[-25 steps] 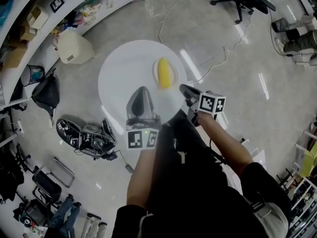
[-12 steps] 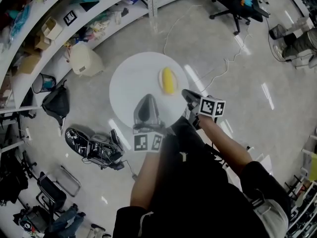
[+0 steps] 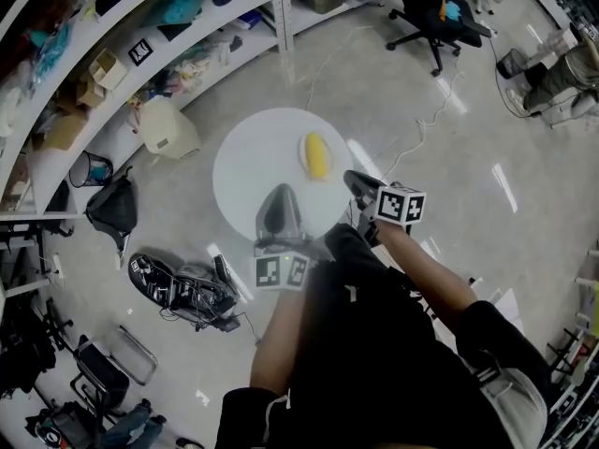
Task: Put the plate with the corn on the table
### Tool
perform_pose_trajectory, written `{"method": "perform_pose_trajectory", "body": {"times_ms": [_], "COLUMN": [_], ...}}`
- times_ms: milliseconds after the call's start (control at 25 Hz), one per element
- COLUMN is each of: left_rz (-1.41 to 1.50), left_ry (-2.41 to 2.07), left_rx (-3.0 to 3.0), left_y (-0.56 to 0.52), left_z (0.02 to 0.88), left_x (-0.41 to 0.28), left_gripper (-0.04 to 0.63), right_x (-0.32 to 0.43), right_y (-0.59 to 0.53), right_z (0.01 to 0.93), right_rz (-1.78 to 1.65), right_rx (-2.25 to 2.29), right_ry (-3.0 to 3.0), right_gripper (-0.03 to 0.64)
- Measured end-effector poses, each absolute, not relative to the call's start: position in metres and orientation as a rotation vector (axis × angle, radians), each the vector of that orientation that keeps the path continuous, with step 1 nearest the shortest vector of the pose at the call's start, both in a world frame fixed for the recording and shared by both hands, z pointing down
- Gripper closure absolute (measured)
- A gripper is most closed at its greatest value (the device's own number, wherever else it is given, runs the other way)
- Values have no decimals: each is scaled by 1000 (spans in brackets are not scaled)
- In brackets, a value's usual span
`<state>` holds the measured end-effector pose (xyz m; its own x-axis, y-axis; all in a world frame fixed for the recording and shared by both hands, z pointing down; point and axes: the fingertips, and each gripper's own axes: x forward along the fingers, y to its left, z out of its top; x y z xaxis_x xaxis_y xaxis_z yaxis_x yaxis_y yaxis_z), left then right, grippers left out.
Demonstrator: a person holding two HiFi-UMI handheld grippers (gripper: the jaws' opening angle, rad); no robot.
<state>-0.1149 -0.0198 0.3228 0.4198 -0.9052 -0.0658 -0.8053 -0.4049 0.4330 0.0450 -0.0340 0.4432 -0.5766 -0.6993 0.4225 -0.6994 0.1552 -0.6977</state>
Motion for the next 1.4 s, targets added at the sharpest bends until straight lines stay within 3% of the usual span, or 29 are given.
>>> {"method": "perform_pose_trajectory", "body": {"times_ms": [520,1400], "left_rz": [-438,-401], "left_ry": [-1490,-1576], "left_rx": [2348,2374], "left_y": [17,41], "left_z": [298,278], "left_x": [-129,-83], "left_gripper": [592,592], "right_x": [33,47], "right_y": [2,15], "right_z": [399,341], "right_rz": [1288,1024], "right_rx": [1472,1353], "right_ry": [-2429,-2605], "right_gripper": [607,607]}}
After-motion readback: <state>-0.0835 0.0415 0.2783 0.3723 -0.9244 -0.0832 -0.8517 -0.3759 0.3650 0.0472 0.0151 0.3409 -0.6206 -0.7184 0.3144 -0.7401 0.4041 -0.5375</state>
